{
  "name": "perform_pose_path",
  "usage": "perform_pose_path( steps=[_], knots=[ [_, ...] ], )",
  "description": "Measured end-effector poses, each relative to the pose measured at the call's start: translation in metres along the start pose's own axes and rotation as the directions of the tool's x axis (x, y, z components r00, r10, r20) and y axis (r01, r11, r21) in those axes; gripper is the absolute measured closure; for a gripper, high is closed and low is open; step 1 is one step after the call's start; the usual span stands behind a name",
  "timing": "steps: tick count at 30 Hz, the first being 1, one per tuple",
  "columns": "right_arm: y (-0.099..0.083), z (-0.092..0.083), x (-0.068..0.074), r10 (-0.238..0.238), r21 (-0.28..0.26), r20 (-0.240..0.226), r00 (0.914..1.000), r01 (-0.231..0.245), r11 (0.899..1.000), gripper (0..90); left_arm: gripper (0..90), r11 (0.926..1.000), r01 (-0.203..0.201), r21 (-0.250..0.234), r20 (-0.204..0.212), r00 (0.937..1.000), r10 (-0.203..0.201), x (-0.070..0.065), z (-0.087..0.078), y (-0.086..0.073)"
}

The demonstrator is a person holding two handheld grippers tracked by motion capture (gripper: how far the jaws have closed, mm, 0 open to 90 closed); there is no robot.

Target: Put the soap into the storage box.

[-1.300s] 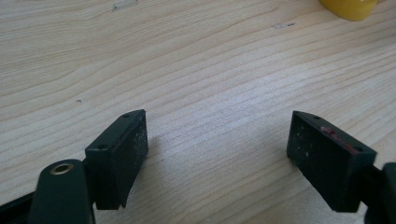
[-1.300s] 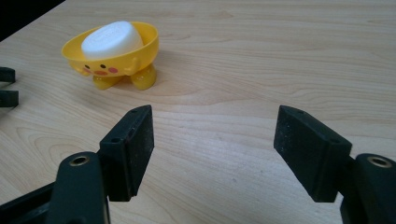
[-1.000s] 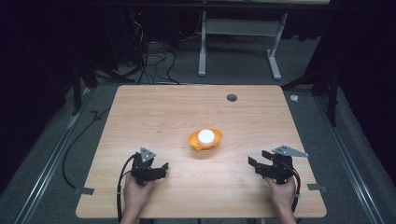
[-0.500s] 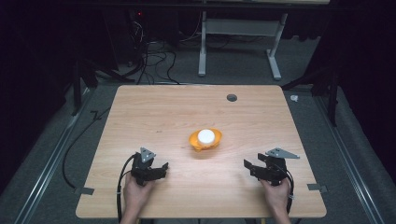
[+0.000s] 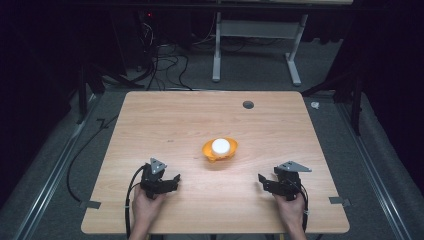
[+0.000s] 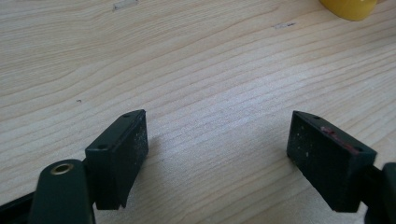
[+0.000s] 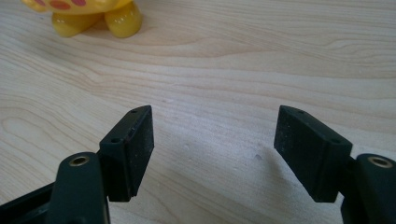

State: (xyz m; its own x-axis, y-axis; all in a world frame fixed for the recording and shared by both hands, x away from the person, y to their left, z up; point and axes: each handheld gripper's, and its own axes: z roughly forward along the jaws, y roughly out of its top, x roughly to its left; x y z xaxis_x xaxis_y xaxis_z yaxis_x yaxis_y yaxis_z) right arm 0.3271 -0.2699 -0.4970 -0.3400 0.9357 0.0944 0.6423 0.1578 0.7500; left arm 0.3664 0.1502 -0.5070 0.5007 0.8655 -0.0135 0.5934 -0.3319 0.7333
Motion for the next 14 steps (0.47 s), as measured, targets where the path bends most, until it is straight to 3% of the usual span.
perform_pose_path(
  steps=[14],
  knots=[
    [-0.0006,0.0089,0.0092,-0.084,0.056,0.068,0.9941,0.081,0.995,25.8,20.9,1.0,0.0,0.0,0.0,1.0,0.0,-0.0001,-0.0001,-0.0001]
  ],
)
